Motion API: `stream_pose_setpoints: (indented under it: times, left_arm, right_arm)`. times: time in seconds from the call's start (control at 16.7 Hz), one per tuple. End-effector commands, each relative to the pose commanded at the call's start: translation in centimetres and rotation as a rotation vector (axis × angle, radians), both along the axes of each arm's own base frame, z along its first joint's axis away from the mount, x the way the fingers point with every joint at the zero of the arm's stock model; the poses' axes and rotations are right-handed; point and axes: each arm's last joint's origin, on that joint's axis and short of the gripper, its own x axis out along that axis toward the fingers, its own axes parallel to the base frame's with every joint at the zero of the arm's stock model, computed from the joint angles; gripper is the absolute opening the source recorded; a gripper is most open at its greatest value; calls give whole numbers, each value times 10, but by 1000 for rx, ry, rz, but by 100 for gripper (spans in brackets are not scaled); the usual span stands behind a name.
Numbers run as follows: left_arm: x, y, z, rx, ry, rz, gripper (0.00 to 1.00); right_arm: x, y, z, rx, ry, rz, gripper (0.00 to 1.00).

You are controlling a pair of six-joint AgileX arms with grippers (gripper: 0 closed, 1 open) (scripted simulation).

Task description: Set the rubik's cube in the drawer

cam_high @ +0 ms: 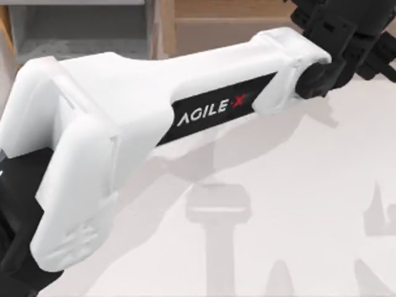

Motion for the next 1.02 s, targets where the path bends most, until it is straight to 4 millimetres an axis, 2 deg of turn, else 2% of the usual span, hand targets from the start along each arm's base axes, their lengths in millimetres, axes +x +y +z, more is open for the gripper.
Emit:
stream_pose_setpoints:
  times: [0.12, 0.24, 0.48, 0.72, 1.02]
  left_arm:
    - [3, 15, 13, 99, 68, -39, 0]
    - [11, 39, 25, 192, 150, -57, 0]
    - [35, 107, 49, 341, 350, -37, 0]
    - [61, 197, 67, 420, 587, 60, 0]
    - [94, 336, 77, 378, 846, 297, 0]
  right_arm:
    - [0, 0, 0, 0, 0, 0, 100]
    - [0, 0, 0, 0, 0, 0, 100]
    - [0, 0, 0, 0, 0, 0, 100]
    - [0, 0, 0, 0, 0, 0, 100]
    - [0, 0, 0, 0, 0, 0, 100]
